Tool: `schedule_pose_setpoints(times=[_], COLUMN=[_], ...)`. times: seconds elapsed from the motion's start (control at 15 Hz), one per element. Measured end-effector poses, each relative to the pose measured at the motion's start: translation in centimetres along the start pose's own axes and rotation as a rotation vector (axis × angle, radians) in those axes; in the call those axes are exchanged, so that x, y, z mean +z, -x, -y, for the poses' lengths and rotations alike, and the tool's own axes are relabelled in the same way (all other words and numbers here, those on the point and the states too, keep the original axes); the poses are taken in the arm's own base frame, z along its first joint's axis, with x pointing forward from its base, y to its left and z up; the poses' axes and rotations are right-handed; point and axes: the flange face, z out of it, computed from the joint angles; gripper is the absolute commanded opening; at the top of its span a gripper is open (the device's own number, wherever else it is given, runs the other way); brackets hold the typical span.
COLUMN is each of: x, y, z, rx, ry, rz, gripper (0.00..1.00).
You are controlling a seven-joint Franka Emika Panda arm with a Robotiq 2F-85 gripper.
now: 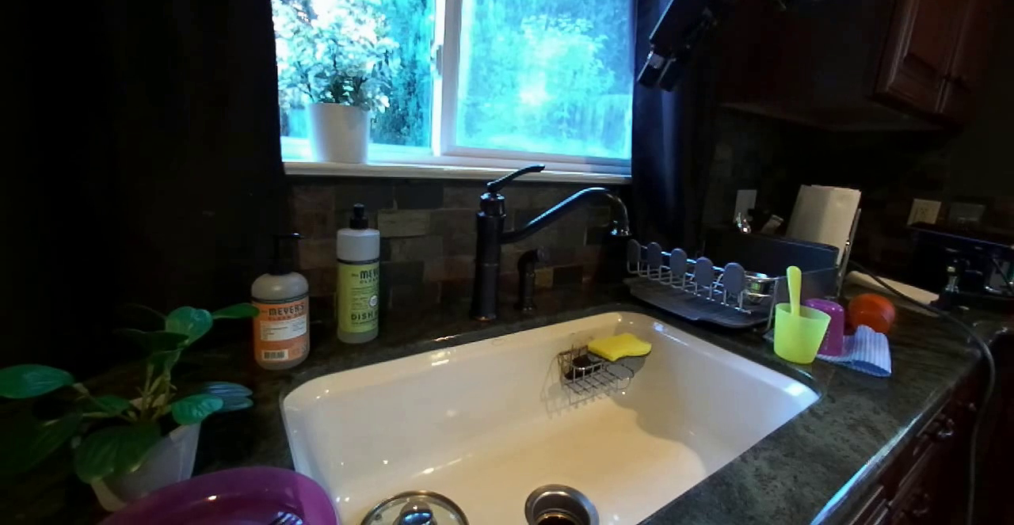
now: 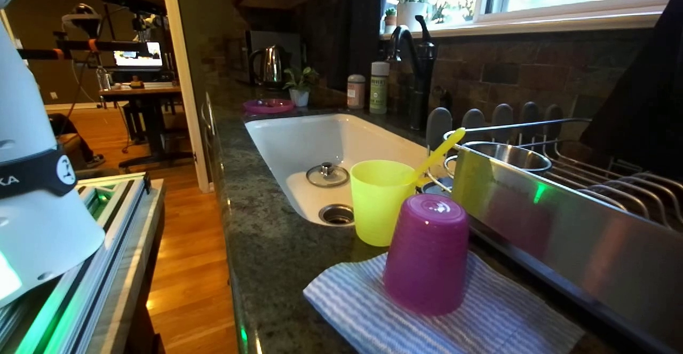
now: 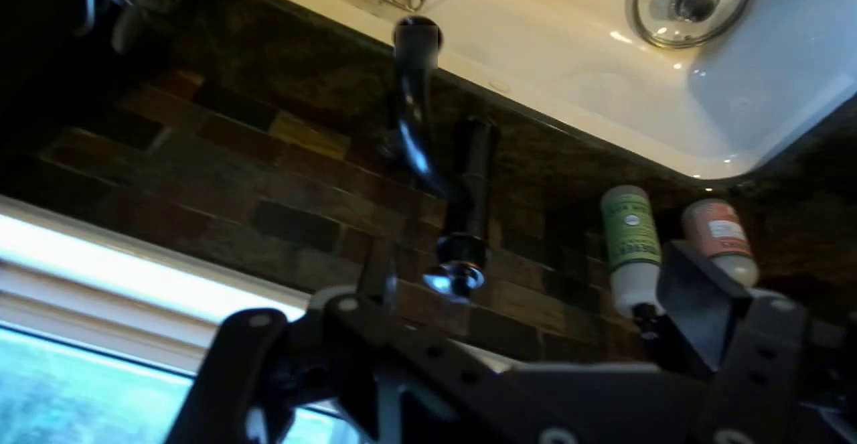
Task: Put the bottle, which is on the right, on the windowsill
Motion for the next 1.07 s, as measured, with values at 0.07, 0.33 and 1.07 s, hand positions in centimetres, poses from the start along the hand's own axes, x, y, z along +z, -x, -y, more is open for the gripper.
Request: schedule_pose_setpoints(times=[0.07,0.33,1.07], x=[0.4,4.9,8.4], y=[-1.3,-5.6,-9.4], z=[2.0,5.6,8.1], rx=[-0.056,-0.213,-0.282], ry=[-0.018,-0.11,-0.132], rz=[-0.011,-0.002,-0.056], gripper=[1.0,1.0,1.0])
